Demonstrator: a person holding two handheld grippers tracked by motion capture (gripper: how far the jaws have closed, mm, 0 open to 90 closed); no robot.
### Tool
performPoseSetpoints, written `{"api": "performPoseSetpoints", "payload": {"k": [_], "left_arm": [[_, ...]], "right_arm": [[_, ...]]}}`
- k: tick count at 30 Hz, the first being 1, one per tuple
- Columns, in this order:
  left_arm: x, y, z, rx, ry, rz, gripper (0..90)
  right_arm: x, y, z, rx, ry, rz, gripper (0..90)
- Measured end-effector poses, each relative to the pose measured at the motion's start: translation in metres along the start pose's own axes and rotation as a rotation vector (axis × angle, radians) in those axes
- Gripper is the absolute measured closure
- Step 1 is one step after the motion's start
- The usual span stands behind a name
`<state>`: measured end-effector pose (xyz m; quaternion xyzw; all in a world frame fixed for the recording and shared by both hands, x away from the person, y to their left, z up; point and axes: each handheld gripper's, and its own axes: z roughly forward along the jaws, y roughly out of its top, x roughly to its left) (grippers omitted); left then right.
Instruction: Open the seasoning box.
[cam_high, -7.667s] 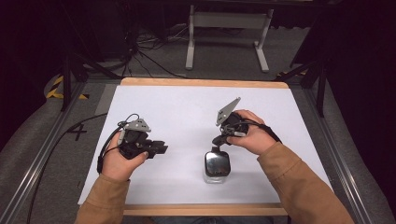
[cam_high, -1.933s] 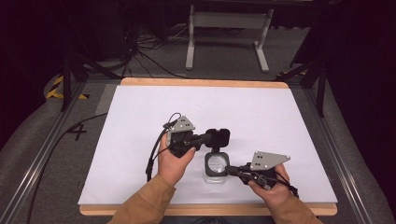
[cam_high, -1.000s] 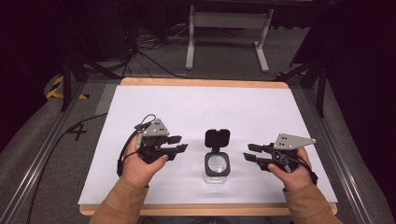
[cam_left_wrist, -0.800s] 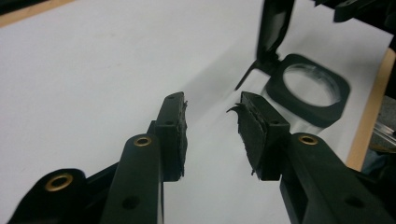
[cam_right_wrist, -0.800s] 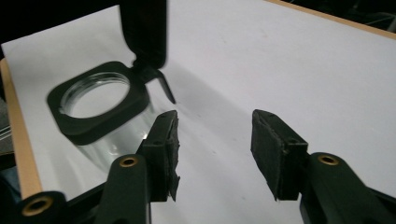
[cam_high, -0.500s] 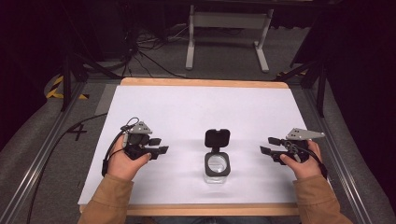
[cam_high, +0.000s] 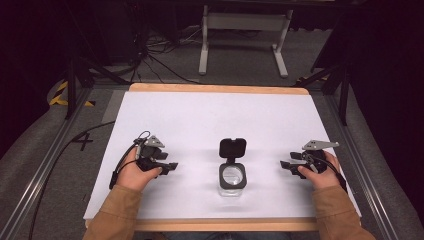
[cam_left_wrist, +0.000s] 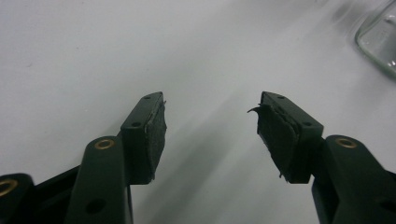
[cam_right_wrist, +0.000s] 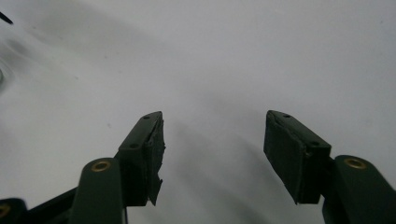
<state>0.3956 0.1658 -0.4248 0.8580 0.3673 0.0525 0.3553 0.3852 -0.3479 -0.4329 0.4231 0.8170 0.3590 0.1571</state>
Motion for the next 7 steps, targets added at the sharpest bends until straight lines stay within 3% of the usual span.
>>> {"api": "performPoseSetpoints", "payload": {"k": [7], "left_arm": [[-0.0025,0.0015,0.0050,0.034,0.000,0.014,33.0]], "right_arm": [[0.0043,-0.0003,0.0056,0.028,0.005,-0.018,36.9]]}}
